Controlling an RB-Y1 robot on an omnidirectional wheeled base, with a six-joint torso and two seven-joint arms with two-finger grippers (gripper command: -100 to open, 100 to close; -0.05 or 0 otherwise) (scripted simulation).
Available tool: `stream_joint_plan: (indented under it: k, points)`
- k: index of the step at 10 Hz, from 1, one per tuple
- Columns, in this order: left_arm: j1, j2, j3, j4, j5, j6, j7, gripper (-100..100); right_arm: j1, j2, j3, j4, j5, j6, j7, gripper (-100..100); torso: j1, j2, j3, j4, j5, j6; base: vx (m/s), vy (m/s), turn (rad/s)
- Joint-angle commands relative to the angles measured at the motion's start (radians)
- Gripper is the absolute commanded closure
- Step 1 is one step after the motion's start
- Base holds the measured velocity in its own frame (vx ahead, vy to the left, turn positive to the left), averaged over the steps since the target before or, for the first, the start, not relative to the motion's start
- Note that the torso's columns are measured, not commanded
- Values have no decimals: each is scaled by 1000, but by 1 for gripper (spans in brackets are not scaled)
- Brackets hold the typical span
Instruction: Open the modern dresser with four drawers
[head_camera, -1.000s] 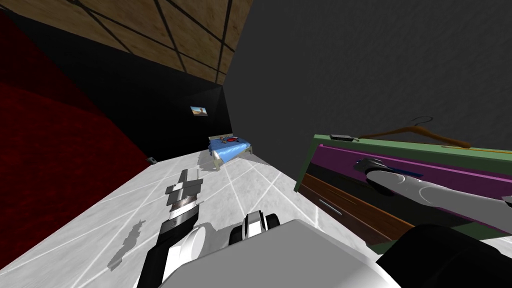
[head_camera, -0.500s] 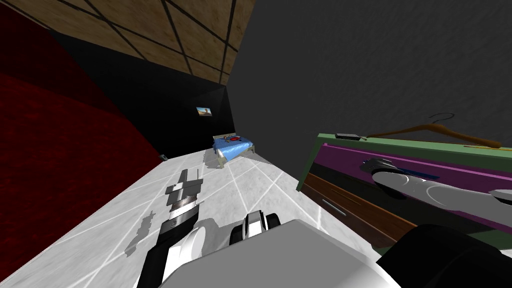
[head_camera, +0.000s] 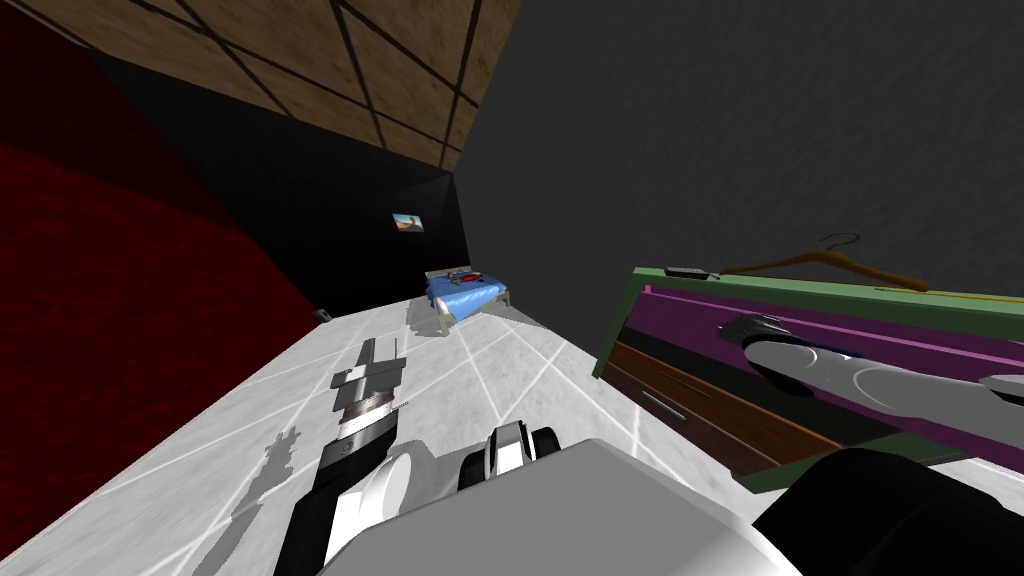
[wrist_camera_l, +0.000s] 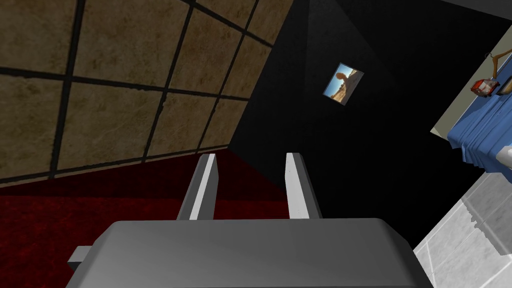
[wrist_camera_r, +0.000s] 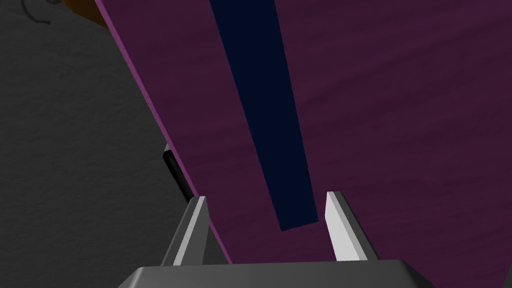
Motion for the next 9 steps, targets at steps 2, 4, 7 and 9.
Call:
stream_joint_plan:
  k: [2, 4, 7, 9]
  points:
    - [0, 0, 0, 0, 0, 0, 0, 0, 6, -62, -9, -7, -19, -47, -20, -100, -5, -2, -2, -1, -2, -1, 21, -19, -40]
    - [0, 0, 0, 0, 0, 0, 0, 0, 10, -96, -14, -11, -28, -73, -31, -100, 5, 2, 1, 1, 2, 0, 19, -11, -45]
    - [0, 0, 0, 0, 0, 0, 0, 0, 26, -86, -11, -22, -28, -63, -36, 0, 8, 4, 2, 1, 3, 0, 4, -2, -4]
    - [0, 0, 0, 0, 0, 0, 0, 0, 27, -83, -9, -24, -28, -65, -36, 0, 5, 2, 1, 1, 2, 0, 0, 0, 0]
